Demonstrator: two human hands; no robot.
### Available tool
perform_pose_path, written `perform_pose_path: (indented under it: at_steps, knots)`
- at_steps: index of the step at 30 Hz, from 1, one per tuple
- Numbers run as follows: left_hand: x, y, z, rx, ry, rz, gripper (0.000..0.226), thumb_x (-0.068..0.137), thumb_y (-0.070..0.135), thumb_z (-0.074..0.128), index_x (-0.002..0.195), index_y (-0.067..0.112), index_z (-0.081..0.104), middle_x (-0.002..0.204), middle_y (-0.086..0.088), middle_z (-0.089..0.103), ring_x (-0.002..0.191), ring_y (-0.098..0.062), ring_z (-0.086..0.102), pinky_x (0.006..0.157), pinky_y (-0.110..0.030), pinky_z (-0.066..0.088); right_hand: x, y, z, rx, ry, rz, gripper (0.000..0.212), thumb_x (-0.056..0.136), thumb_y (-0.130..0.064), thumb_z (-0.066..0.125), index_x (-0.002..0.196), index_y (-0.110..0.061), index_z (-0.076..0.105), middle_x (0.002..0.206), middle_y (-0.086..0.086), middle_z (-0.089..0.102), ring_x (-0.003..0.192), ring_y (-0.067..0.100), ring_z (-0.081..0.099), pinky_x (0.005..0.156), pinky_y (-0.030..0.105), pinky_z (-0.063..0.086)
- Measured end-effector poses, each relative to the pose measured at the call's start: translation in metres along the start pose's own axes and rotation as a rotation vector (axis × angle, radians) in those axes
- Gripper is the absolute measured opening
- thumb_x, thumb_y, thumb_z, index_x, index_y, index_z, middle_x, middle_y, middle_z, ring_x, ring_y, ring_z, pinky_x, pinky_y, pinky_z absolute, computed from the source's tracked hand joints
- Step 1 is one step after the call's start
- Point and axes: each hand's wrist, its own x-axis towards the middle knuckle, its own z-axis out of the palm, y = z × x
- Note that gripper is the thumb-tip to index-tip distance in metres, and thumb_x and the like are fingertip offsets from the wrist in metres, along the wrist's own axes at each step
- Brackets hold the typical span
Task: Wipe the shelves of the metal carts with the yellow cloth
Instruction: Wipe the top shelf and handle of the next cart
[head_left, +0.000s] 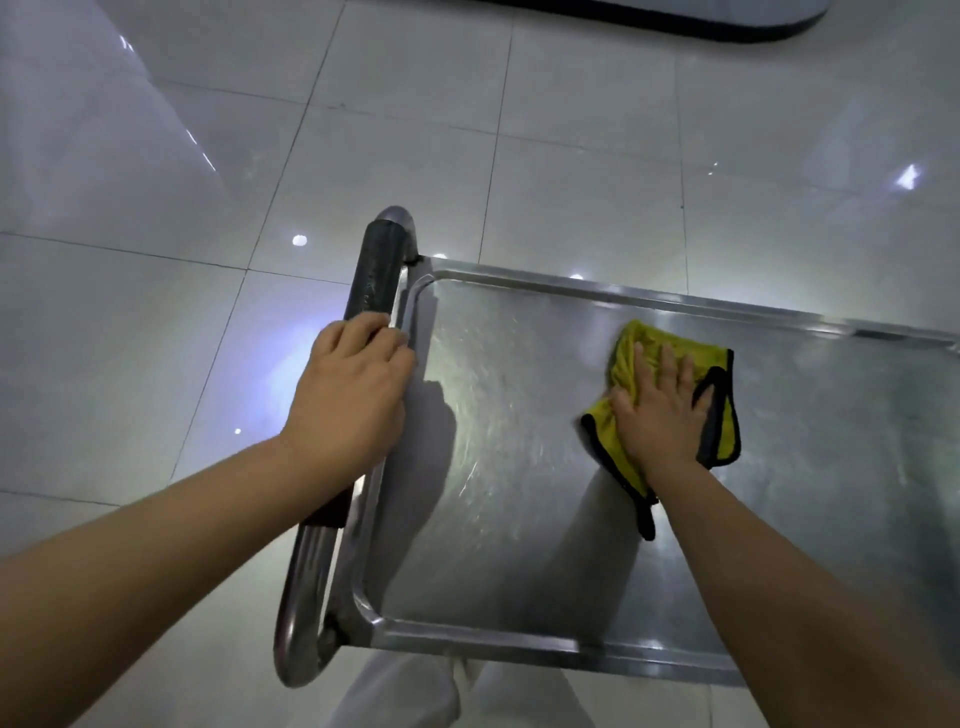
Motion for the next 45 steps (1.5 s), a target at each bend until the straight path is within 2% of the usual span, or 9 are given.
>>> perform_pose_path:
  at_steps: [7,12,18,23,27,33,37,40,45]
  knots:
    - [0.014,-0.014,0.011,-0.093,0.050,-0.048,0.020,0.077,0.006,0.055,0.087,0.008,0.072,0.095,-0.006,0.070,0.120,-0.033,0.051,0.100,-0.038,0.022,-0.004,-0.040,0.011,-0.020,0.011,-0.027,0.063,0.099,-0.053,0.020,0.152,-0.033,-0.008,0.161,0.007,-0.010,0.147,0.030,-0.012,0.114,0.058,-0.008]
    - [0.016,-0.022,0.011,-0.116,0.016,-0.042,0.018,0.069,0.002,0.072,0.085,0.010,0.071,0.091,-0.004,0.070,0.119,-0.032,0.052,0.101,-0.036,0.022,-0.006,-0.101,0.018,-0.055,0.007,-0.219,0.069,0.082,-0.058,-0.005,0.146,-0.036,-0.016,0.161,0.006,-0.010,0.147,0.030,-0.012,0.112,0.058,-0.010]
    - [0.017,-0.030,0.014,-0.146,0.089,0.010,0.034,0.081,0.017,0.039,0.084,0.010,0.072,0.087,-0.004,0.069,0.118,-0.029,0.050,0.104,-0.032,0.023,-0.002,-0.192,0.018,-0.059,-0.011,-0.440,0.062,0.098,-0.053,0.022,0.152,-0.036,-0.003,0.161,0.004,-0.012,0.146,0.029,-0.017,0.112,0.059,-0.011]
    - [0.019,-0.039,0.015,-0.173,0.151,0.015,0.024,0.080,0.017,0.048,0.079,0.011,0.071,0.087,-0.004,0.070,0.118,-0.024,0.041,0.112,-0.024,0.010,0.014,-0.243,0.013,-0.109,-0.070,-0.586,0.065,0.094,-0.057,0.013,0.152,-0.033,-0.004,0.161,0.005,-0.014,0.146,0.028,-0.020,0.114,0.058,-0.009]
    - [0.019,-0.043,0.014,-0.116,0.110,0.036,0.035,0.079,0.015,0.035,0.079,0.010,0.070,0.084,-0.005,0.069,0.116,-0.032,0.055,0.106,-0.033,0.023,0.033,-0.231,0.005,-0.071,-0.046,-0.566,0.061,0.098,-0.051,0.028,0.153,-0.035,0.006,0.162,-0.001,-0.006,0.148,0.022,-0.014,0.116,0.054,-0.006]
    - [0.019,-0.038,0.010,-0.019,0.006,0.005,0.019,0.065,0.006,0.072,0.084,0.007,0.074,0.089,-0.008,0.070,0.118,-0.033,0.054,0.105,-0.035,0.022,0.048,-0.149,-0.002,0.012,-0.002,-0.406,0.062,0.096,-0.050,0.031,0.152,-0.040,0.006,0.162,-0.004,-0.002,0.148,0.020,-0.010,0.117,0.052,-0.005]
    - [0.021,-0.031,0.005,0.063,-0.063,0.003,0.026,0.064,0.009,0.077,0.089,0.004,0.074,0.093,-0.012,0.071,0.119,-0.035,0.054,0.107,-0.043,0.032,0.057,-0.076,-0.007,0.000,0.009,-0.278,0.062,0.098,-0.050,0.027,0.152,-0.038,0.000,0.162,-0.003,-0.005,0.148,0.020,-0.010,0.117,0.050,-0.005]
    - [0.020,-0.025,0.002,0.124,-0.094,0.010,0.024,0.068,0.012,0.073,0.091,0.003,0.073,0.097,-0.013,0.070,0.122,-0.036,0.051,0.109,-0.043,0.026,0.062,-0.029,-0.013,0.020,0.018,-0.144,0.063,0.098,-0.047,0.029,0.153,-0.035,0.000,0.162,0.000,-0.006,0.148,0.021,-0.010,0.117,0.051,-0.006]
    - [0.021,-0.019,0.001,0.139,-0.153,-0.033,0.025,0.069,0.015,0.076,0.093,0.007,0.074,0.100,-0.011,0.071,0.125,-0.033,0.049,0.109,-0.046,0.030,0.059,-0.016,-0.016,0.053,0.017,0.048,0.063,0.099,-0.046,0.026,0.153,-0.030,-0.003,0.161,0.004,-0.010,0.148,0.026,-0.011,0.117,0.056,-0.004]
